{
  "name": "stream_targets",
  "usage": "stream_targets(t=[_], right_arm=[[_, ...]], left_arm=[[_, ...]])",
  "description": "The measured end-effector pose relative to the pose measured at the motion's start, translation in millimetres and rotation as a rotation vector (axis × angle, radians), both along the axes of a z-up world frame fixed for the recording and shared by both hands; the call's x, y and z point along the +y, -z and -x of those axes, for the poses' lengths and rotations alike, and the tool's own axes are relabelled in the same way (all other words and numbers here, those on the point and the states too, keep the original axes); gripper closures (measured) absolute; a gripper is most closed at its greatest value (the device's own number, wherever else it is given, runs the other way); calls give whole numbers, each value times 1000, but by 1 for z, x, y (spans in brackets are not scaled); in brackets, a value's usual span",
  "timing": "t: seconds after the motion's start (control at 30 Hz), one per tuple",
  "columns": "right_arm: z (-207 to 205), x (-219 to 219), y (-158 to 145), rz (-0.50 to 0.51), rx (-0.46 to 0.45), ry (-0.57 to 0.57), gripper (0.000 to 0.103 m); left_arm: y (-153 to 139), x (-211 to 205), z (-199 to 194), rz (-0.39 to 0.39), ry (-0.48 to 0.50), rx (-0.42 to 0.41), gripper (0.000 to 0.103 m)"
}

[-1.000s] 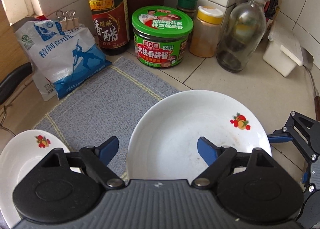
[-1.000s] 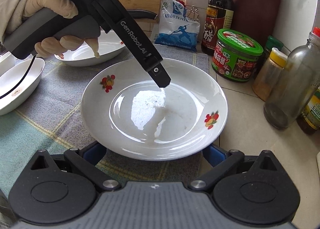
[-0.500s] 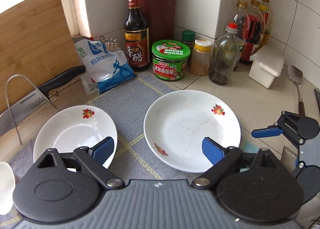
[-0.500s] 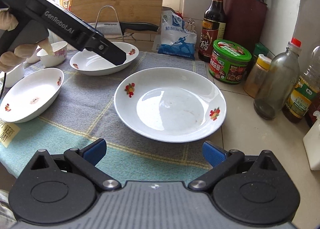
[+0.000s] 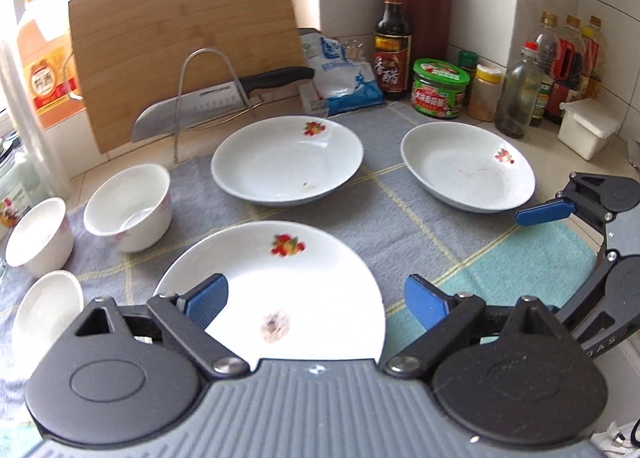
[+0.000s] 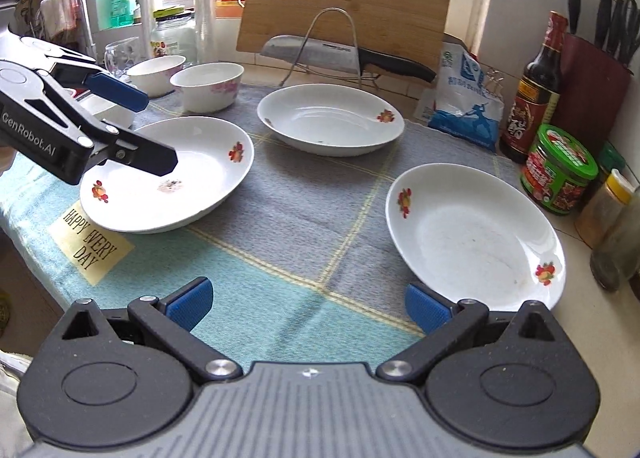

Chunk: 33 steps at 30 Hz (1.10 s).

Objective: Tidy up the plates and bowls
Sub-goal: 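Move the right tool to the rim of the brown-stained flat plate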

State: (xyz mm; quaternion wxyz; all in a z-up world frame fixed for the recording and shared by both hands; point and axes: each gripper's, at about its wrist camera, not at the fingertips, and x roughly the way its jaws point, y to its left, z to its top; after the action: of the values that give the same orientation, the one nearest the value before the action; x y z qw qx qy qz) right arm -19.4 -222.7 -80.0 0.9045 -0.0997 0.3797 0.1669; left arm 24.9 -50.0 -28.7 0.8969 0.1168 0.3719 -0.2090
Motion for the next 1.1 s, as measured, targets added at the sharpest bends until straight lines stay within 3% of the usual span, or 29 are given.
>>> stream_targets(t=[0.27,0.37,0.67,0.87,1.1], right_arm=[[-18,38,6,-2,51,-36,0],[-26,51,5,35,48,-45,0],[-39,77,-1,16,72,-81,0],[-44,89,3,14,97,-95,0],[-55,93,8,-3,126,-102,0]], left_arm=[[21,60,30,2,-67,44,8],[32,69,38,-23,-40,50,8],[64,72,37,-83,-31,33,9],[71,76,27,-40,-20,53,8],[76,76,11,0,7,75,0]])
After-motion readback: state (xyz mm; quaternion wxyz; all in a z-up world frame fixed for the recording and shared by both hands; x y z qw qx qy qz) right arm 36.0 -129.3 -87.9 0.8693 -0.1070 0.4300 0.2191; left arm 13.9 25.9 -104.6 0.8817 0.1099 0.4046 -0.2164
